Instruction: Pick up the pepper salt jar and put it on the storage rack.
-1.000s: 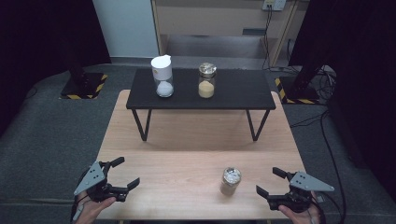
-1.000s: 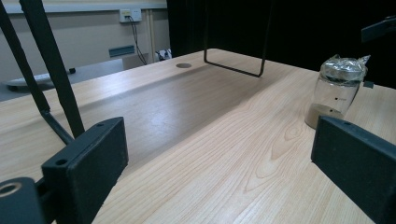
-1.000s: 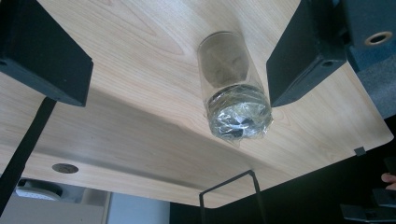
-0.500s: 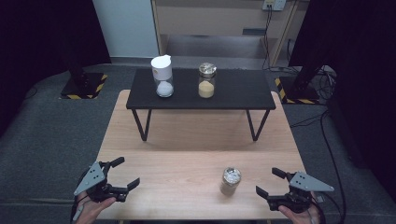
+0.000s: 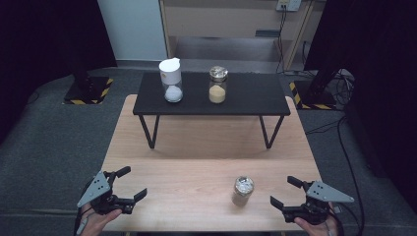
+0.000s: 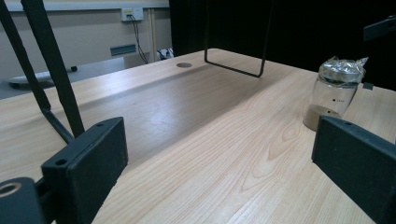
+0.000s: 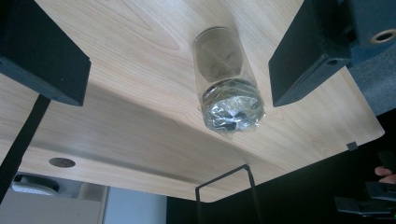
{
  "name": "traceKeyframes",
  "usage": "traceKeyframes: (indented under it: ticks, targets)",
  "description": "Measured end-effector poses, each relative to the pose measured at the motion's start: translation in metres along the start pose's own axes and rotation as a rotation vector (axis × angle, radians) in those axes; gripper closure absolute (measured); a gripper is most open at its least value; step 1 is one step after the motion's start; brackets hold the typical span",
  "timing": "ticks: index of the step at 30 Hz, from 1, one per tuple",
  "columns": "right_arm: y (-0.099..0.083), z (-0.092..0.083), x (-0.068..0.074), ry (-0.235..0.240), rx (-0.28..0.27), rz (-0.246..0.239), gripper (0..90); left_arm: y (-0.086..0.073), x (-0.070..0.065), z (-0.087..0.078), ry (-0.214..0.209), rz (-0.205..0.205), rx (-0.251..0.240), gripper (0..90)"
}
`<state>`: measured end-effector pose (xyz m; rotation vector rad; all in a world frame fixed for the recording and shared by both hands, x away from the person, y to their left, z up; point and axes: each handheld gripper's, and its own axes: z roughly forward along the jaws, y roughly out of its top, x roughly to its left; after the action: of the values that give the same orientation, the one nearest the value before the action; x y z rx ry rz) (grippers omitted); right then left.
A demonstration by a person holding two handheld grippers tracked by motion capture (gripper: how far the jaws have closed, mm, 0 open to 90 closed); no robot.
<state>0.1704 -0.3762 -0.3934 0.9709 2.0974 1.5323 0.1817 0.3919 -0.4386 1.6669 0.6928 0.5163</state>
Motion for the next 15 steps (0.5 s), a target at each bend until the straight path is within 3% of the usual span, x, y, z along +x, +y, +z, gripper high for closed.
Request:
traceKeyframes:
  ticks: [5,15]
  targets:
    - [0.003,0.001,0.000,0.010,0.010,0.005,5.9,0.000,0.000,0.000,-0.002,0.001,-0.001,2.6]
    - [0.013,0.015,0.002,0.049,0.053,-0.032,5.4,-0.001,0.001,0.000,0.002,0.001,-0.002,2.6]
